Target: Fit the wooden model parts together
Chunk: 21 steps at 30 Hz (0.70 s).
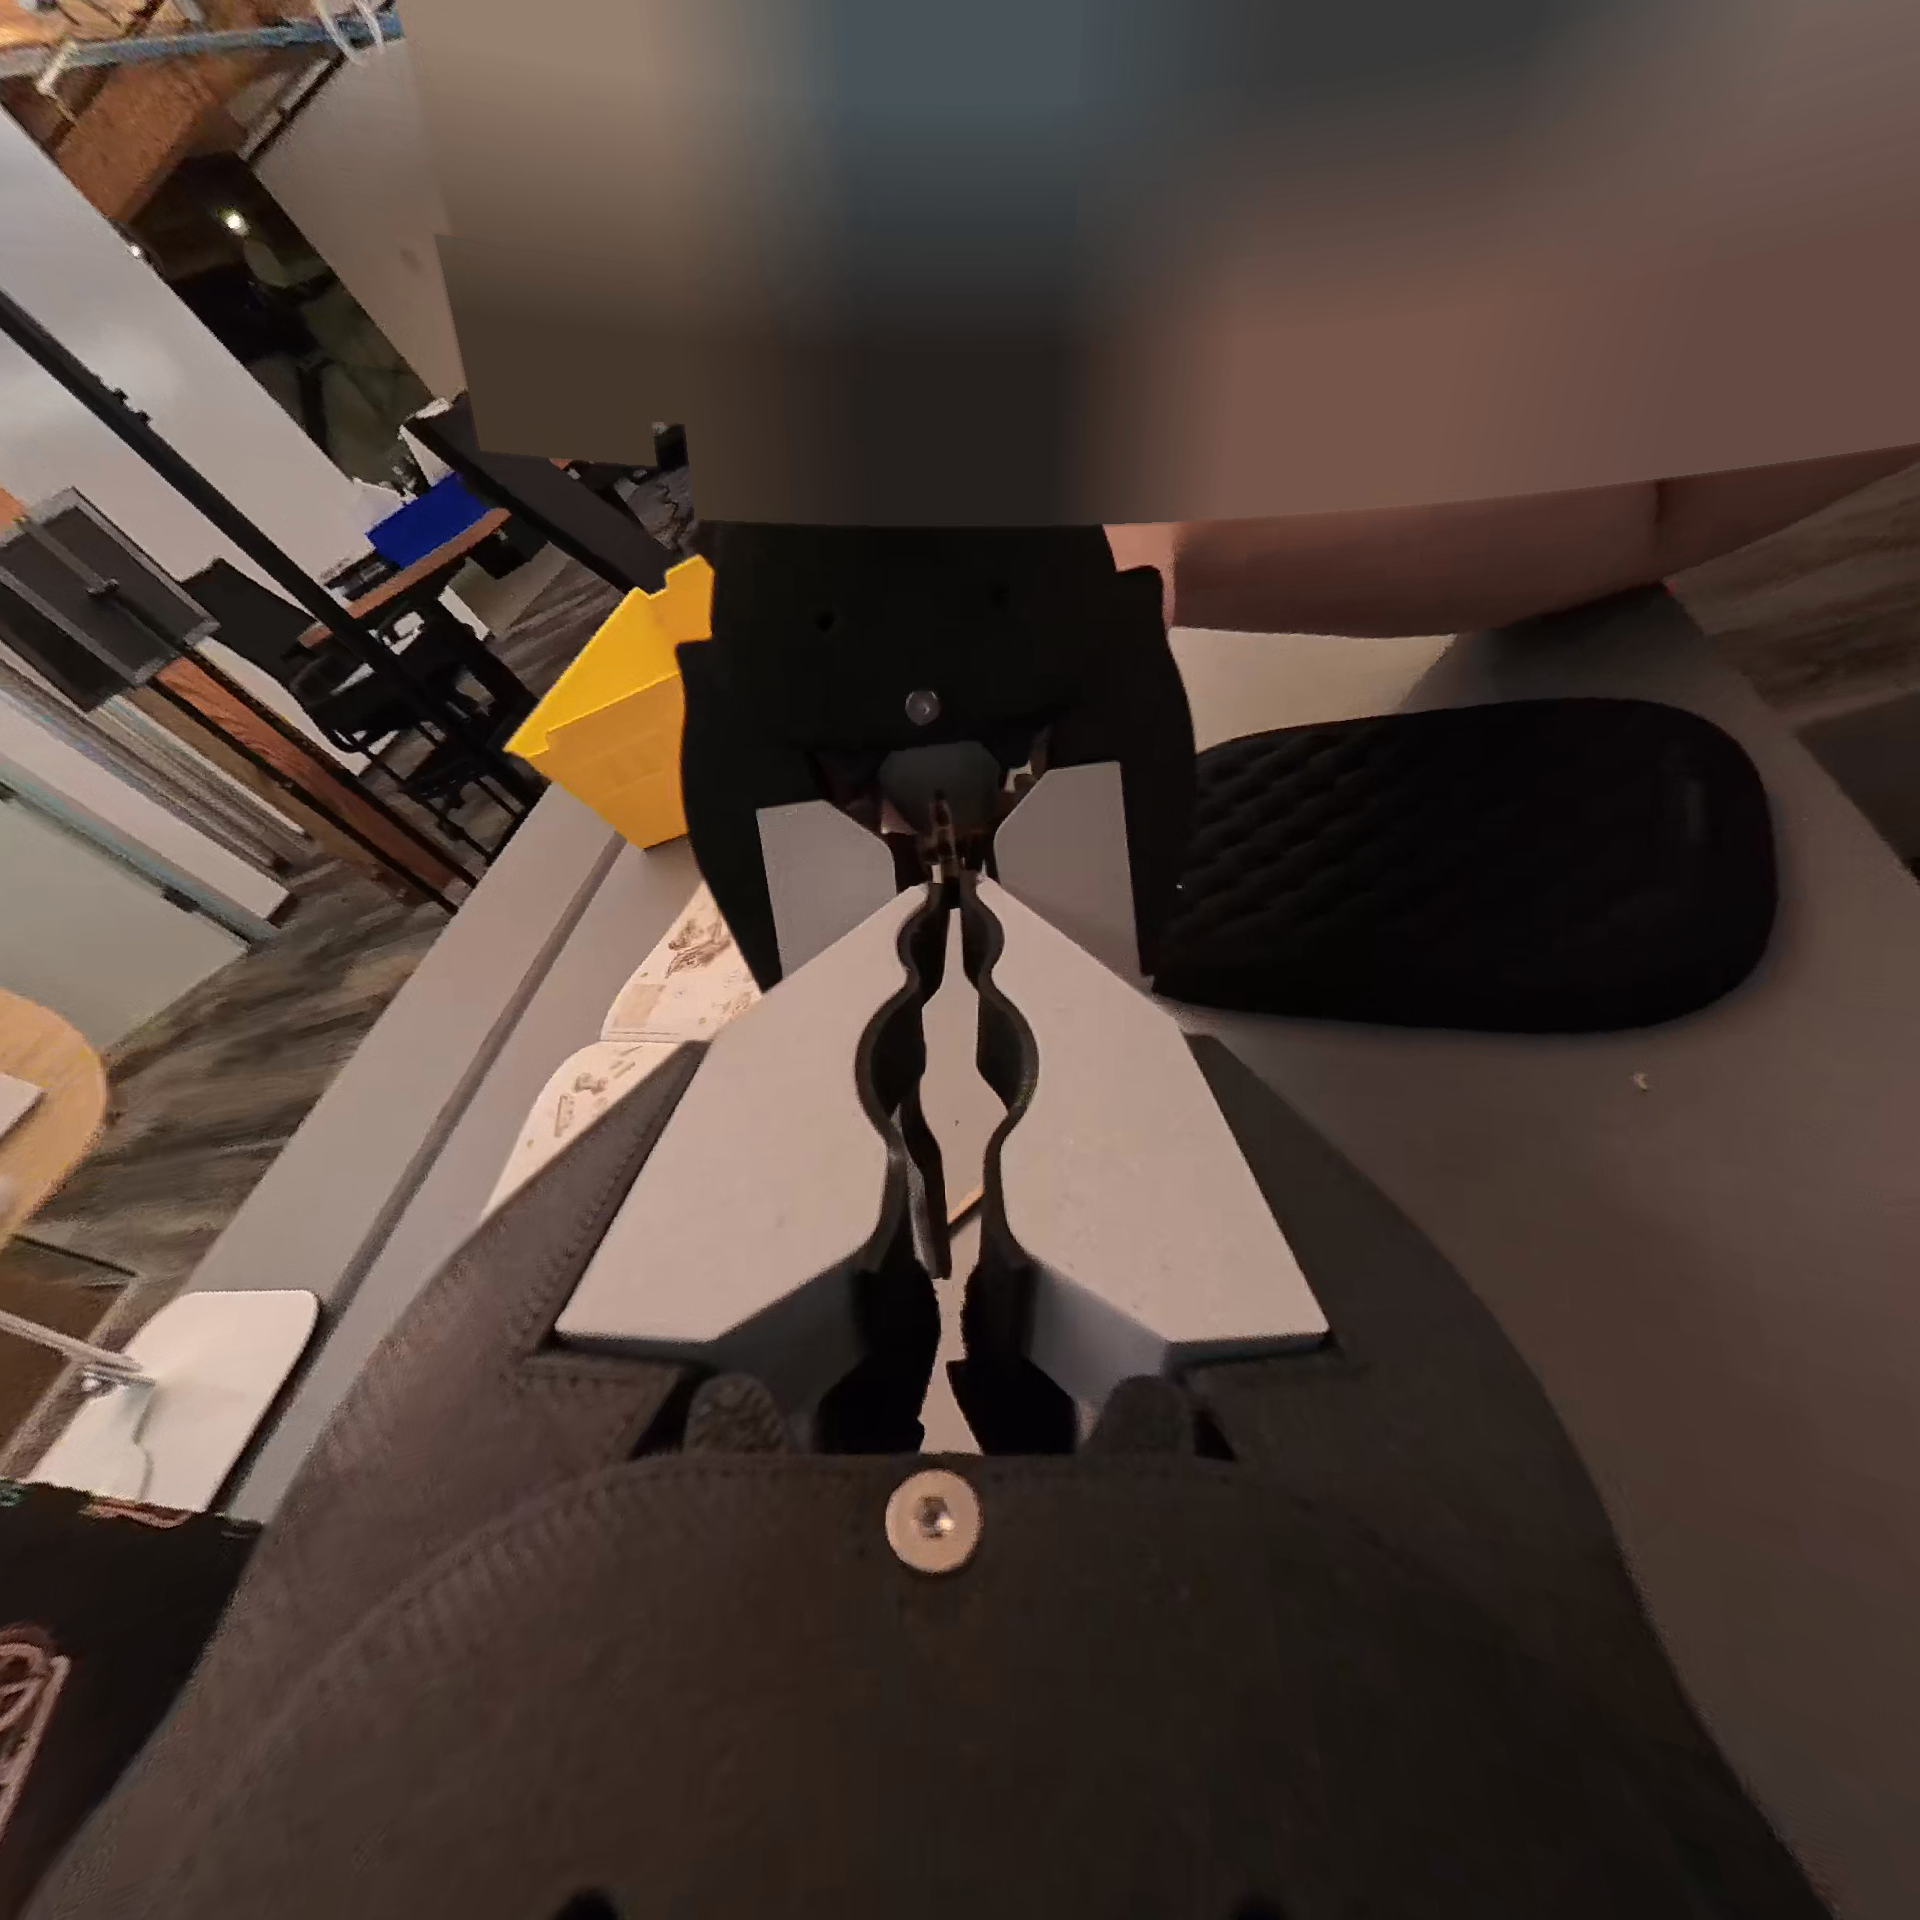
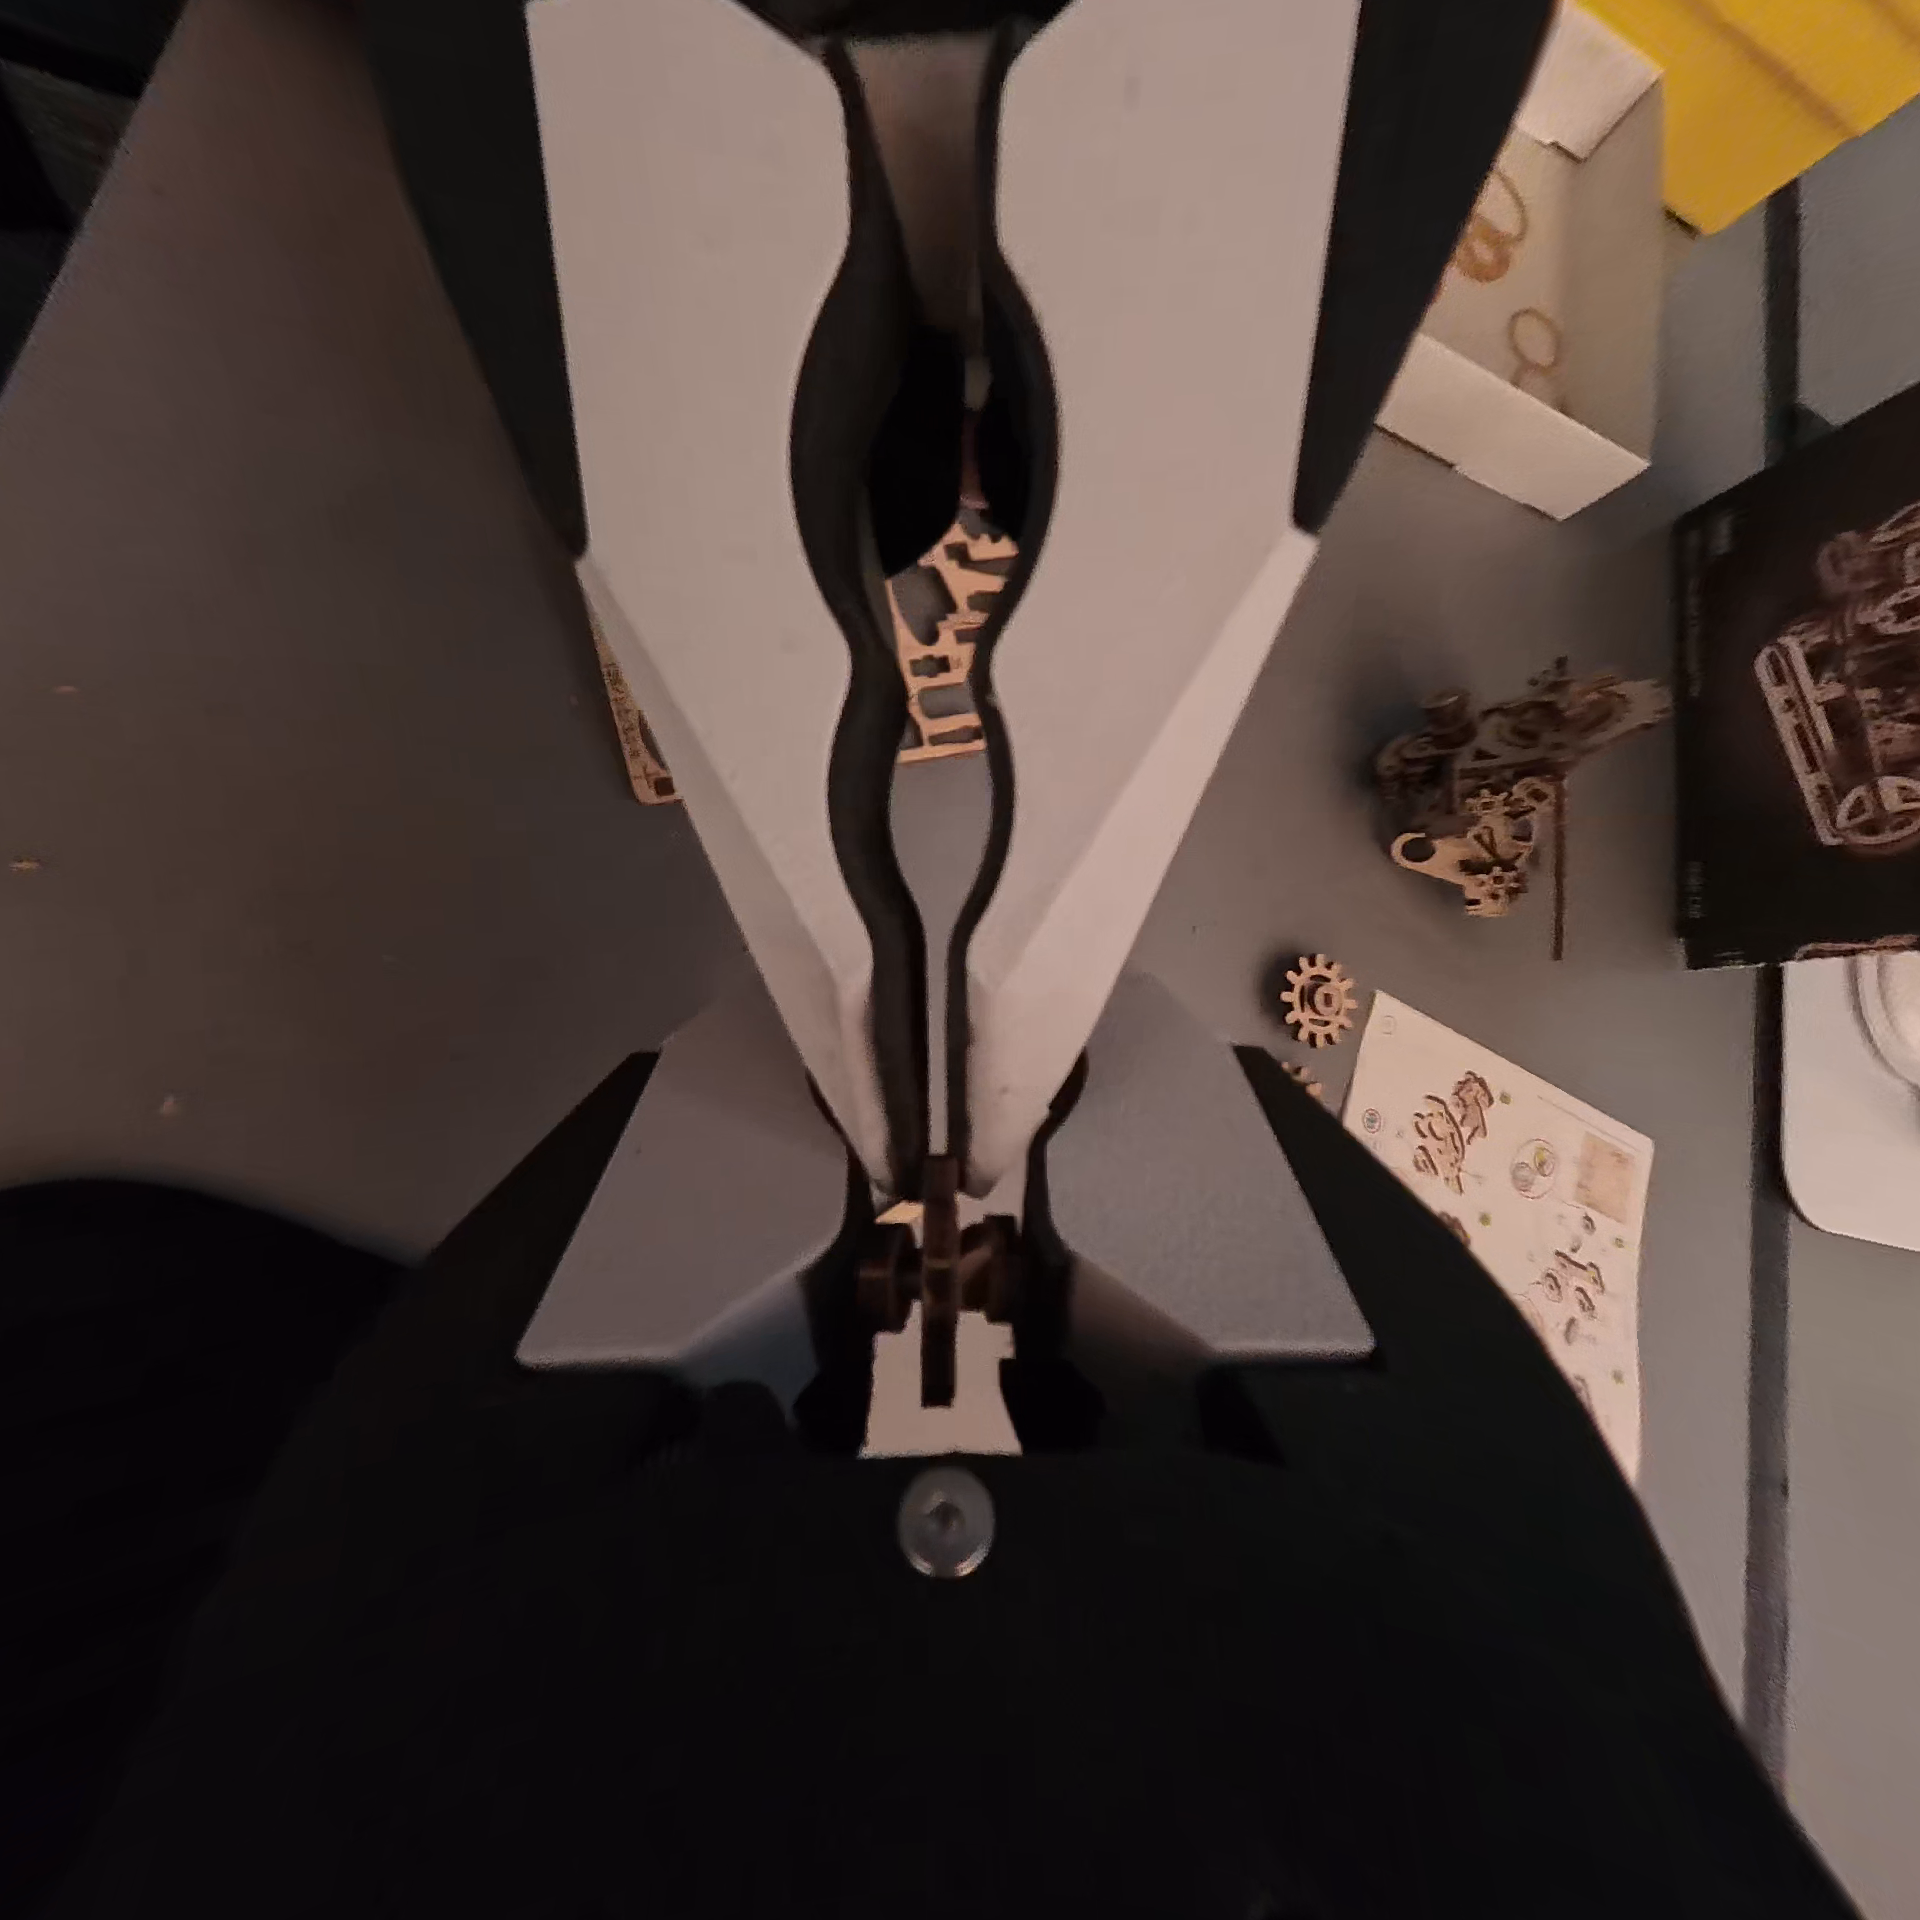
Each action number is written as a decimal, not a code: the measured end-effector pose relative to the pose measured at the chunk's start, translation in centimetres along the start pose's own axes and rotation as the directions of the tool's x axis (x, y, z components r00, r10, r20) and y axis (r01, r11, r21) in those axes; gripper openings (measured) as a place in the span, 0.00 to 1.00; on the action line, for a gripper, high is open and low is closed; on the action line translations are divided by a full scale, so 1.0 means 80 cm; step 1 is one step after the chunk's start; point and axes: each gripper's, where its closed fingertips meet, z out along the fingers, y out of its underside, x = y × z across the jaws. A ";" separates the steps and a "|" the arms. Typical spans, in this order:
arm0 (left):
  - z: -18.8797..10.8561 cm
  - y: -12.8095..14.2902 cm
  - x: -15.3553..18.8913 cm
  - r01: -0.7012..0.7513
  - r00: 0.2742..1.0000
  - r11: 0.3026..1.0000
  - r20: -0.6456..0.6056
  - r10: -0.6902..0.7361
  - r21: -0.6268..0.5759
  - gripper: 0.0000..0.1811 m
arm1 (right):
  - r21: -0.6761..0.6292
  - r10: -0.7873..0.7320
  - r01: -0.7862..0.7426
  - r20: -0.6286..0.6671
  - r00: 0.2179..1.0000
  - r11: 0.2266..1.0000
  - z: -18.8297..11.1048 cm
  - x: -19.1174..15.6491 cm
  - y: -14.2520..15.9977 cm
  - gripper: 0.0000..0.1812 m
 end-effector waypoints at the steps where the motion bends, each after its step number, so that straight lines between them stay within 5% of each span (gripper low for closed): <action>1: 0.001 0.001 0.001 -0.025 1.000 1.000 0.003 0.026 -0.013 0.00 | -0.012 -0.012 0.011 -0.007 1.000 1.000 -0.001 0.000 0.001 0.13; 9: 0.001 0.003 0.008 -0.123 0.992 0.992 -0.004 0.123 -0.029 0.00 | -0.032 -0.114 0.113 -0.021 0.993 0.993 0.001 -0.004 0.005 0.09; 21: 0.001 0.014 0.004 -0.141 0.990 0.987 -0.001 0.142 -0.078 0.00 | -0.043 0.018 -0.017 0.013 1.000 0.999 0.007 -0.002 0.009 0.16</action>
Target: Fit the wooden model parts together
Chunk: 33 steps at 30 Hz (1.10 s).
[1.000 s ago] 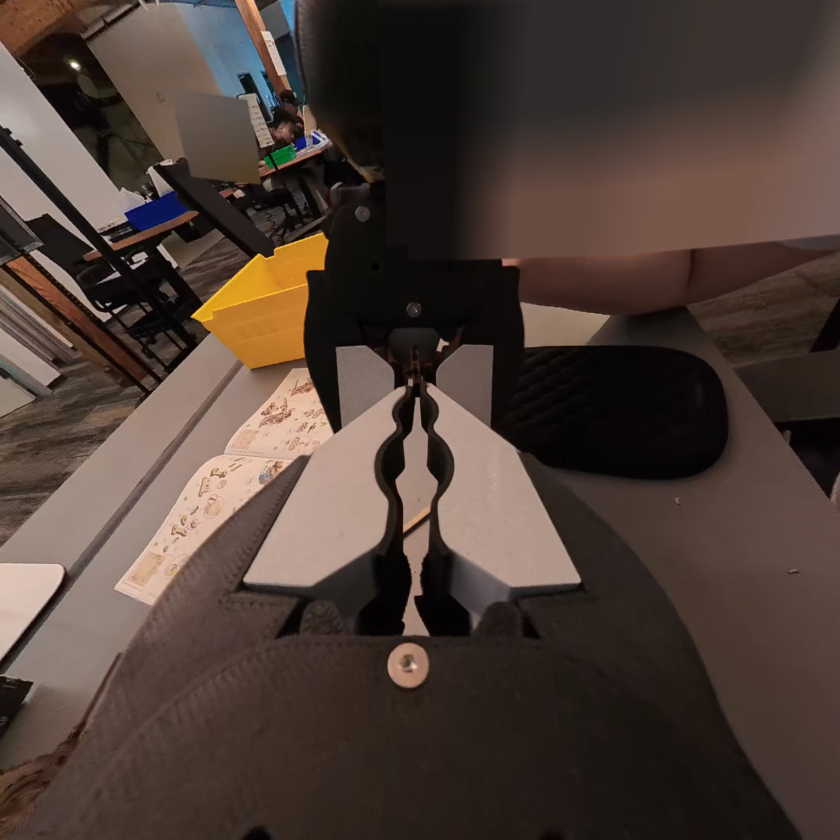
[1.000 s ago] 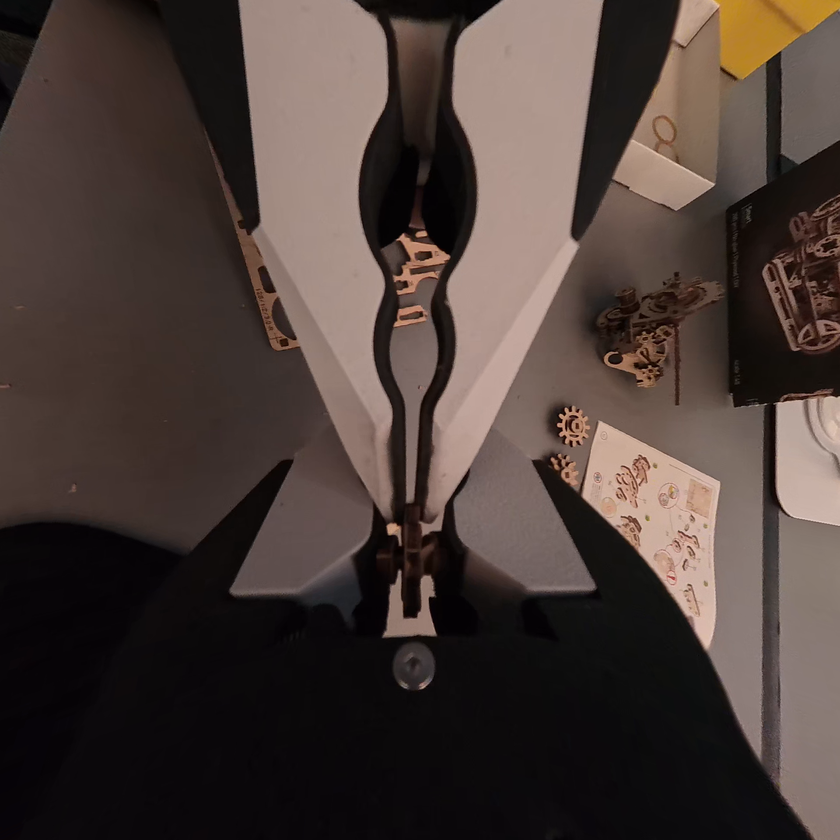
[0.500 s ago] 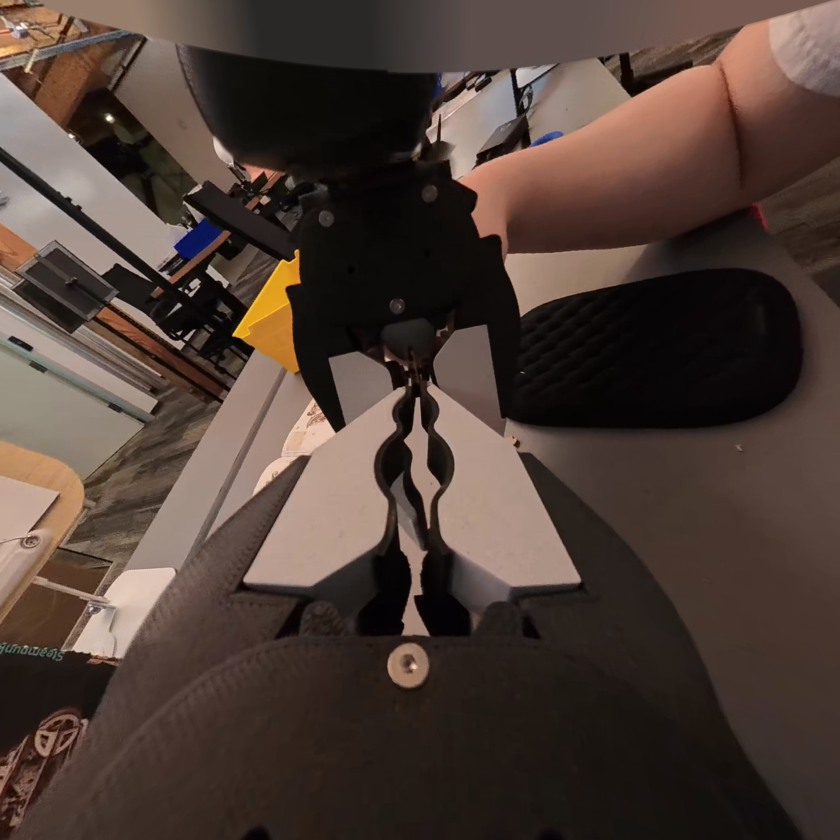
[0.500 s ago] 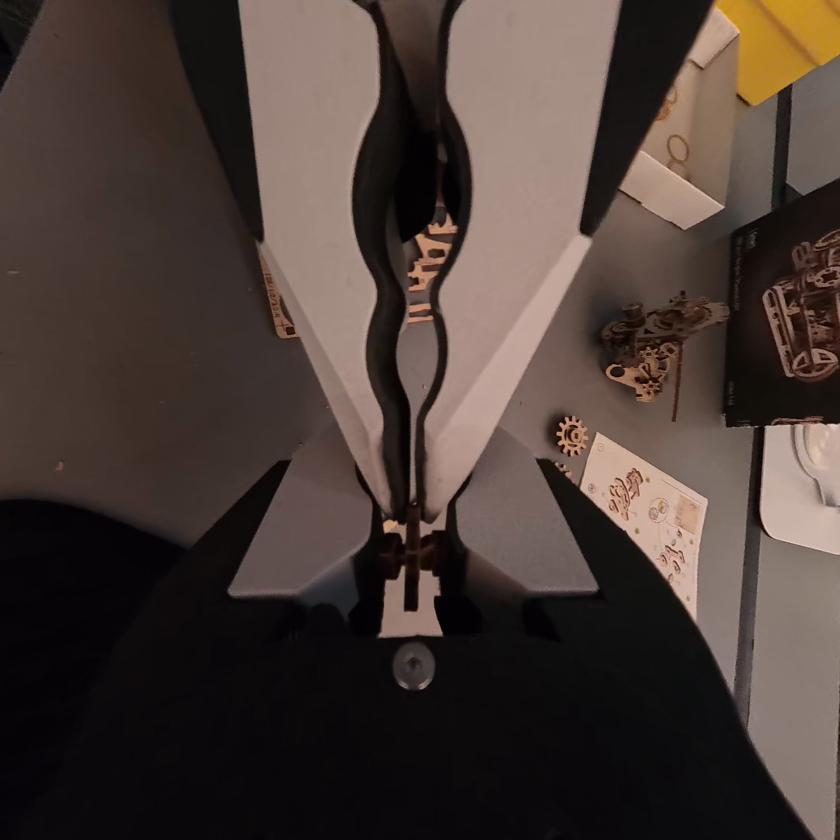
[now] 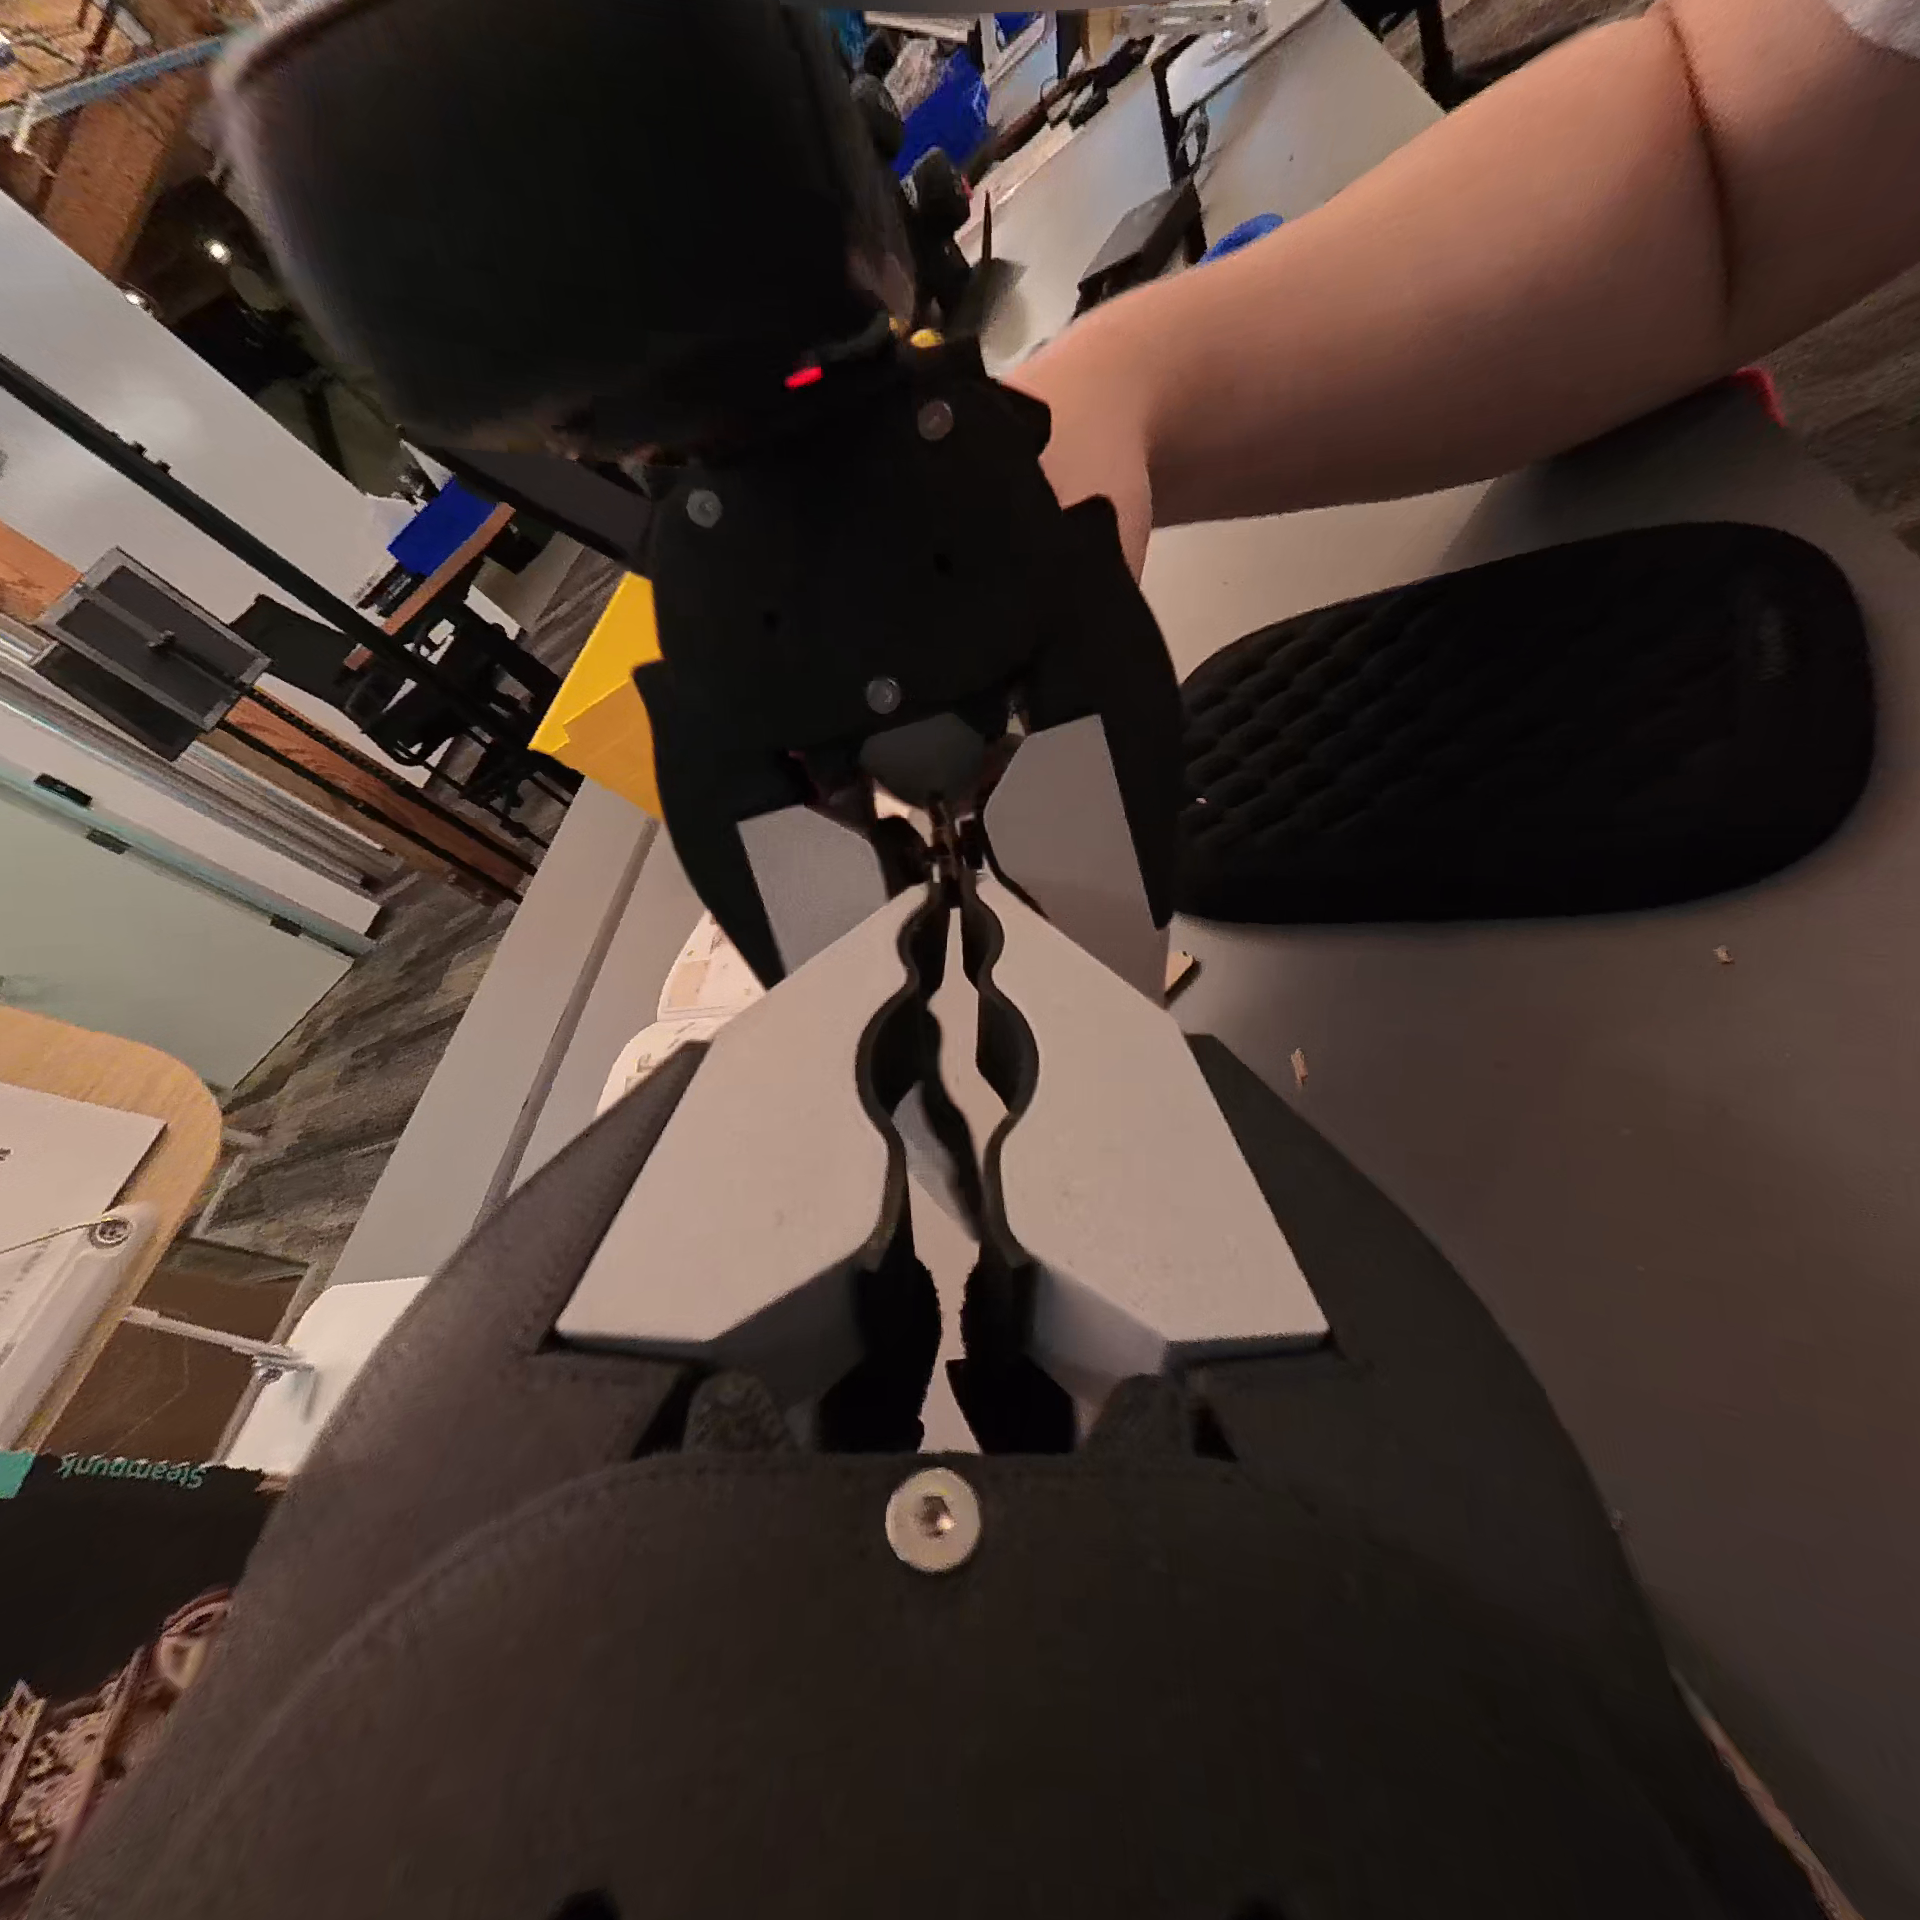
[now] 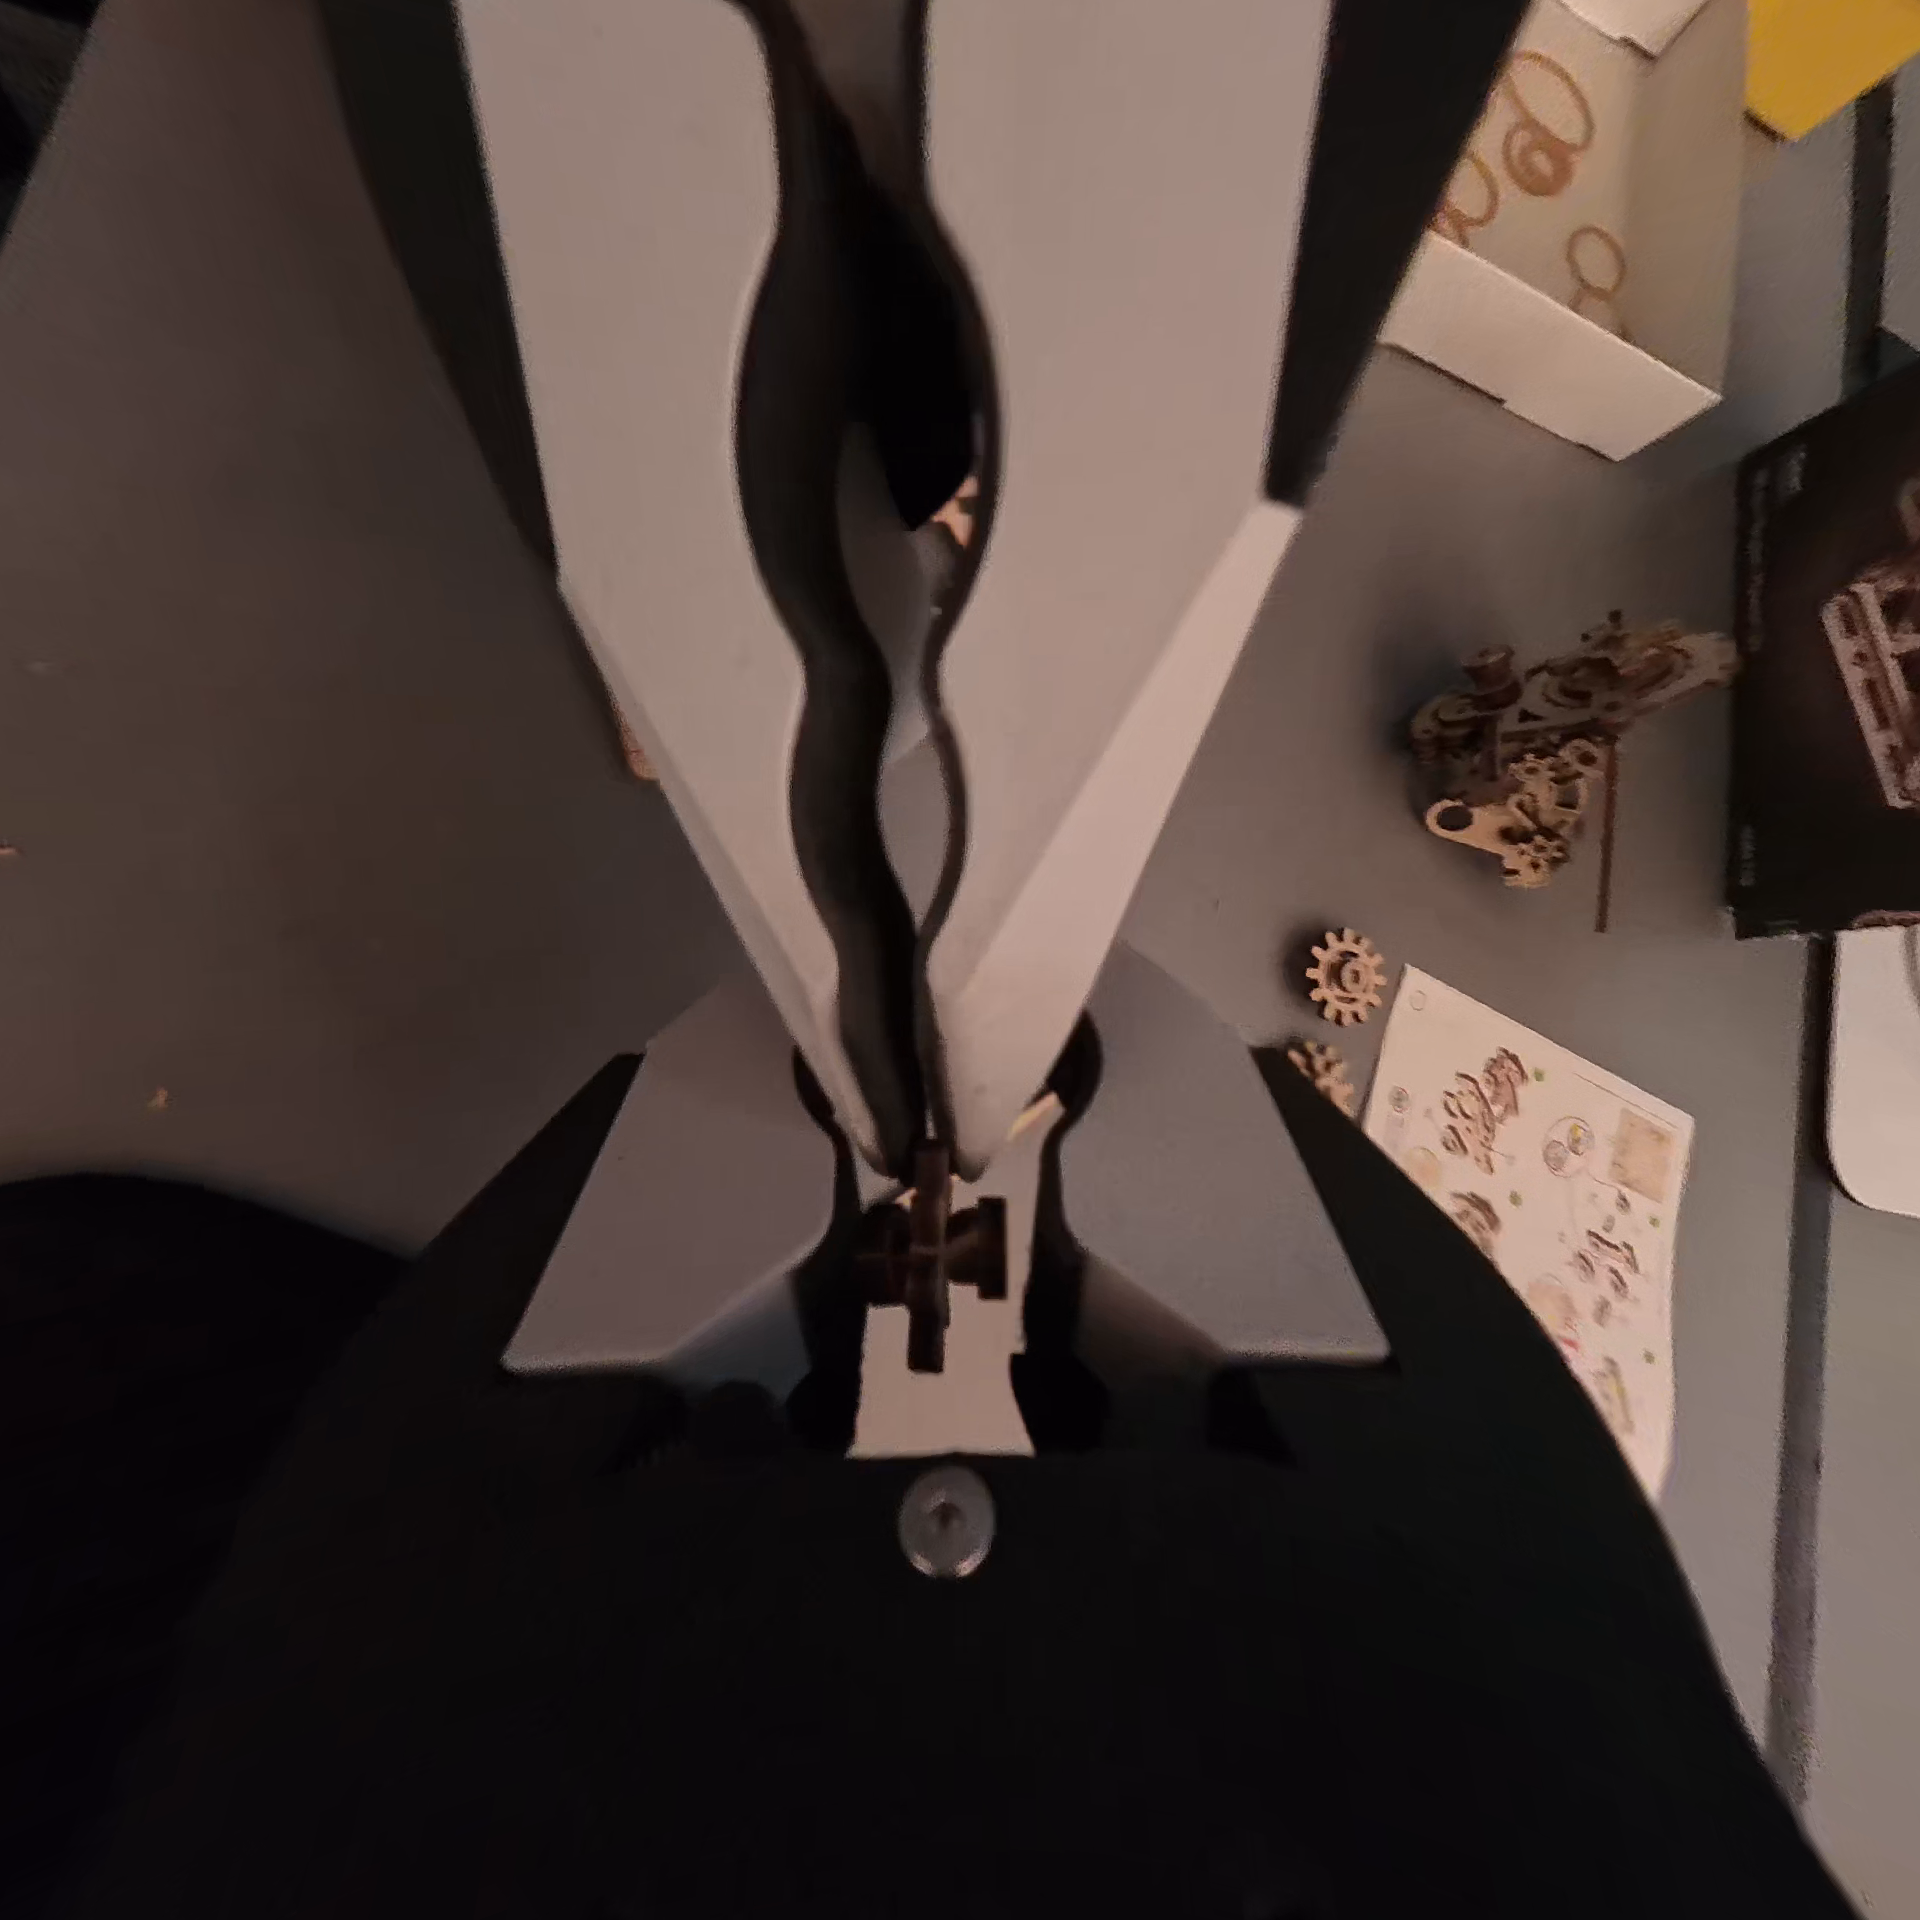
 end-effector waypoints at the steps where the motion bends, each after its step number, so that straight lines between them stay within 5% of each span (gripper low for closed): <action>1: 0.001 0.001 0.000 -0.019 1.000 1.000 0.010 0.019 -0.009 0.00 | -0.001 -0.003 0.003 -0.017 1.000 1.000 0.000 0.003 0.000 0.17; 11: -0.009 -0.009 -0.011 0.041 0.997 0.999 0.060 -0.043 0.029 0.04 | 0.047 -0.098 0.102 -0.088 0.991 0.994 -0.006 0.014 -0.006 0.10; 13: -0.027 -0.032 -0.031 0.085 0.988 0.985 0.111 -0.103 0.150 0.19 | 0.139 -0.076 0.099 -0.158 0.984 0.985 -0.018 0.031 -0.015 0.10; 16: -0.032 -0.043 -0.045 0.185 0.970 0.963 0.119 -0.211 0.198 0.72 | 0.237 -0.052 0.107 -0.229 0.972 0.965 -0.029 0.044 -0.033 0.10; 18: -0.016 -0.022 -0.041 0.162 0.972 0.981 0.153 -0.177 0.106 0.81 | 0.230 -0.090 0.150 -0.254 0.963 0.961 -0.027 0.041 -0.039 0.10; 20: -0.001 -0.005 -0.031 0.088 0.981 0.996 0.173 -0.089 0.016 0.80 | 0.224 -0.115 0.181 -0.279 0.953 0.958 -0.023 0.038 -0.046 0.10; 25: 0.004 -0.006 -0.011 -0.098 0.978 0.995 0.183 0.102 -0.033 0.52 | 0.251 -0.169 0.238 -0.265 0.949 0.938 -0.015 0.020 -0.060 0.10; 33: 0.008 0.003 0.000 -0.104 0.984 0.991 0.134 0.115 -0.087 0.54 | 0.263 -0.215 0.279 -0.248 0.945 0.923 -0.006 0.007 -0.059 0.10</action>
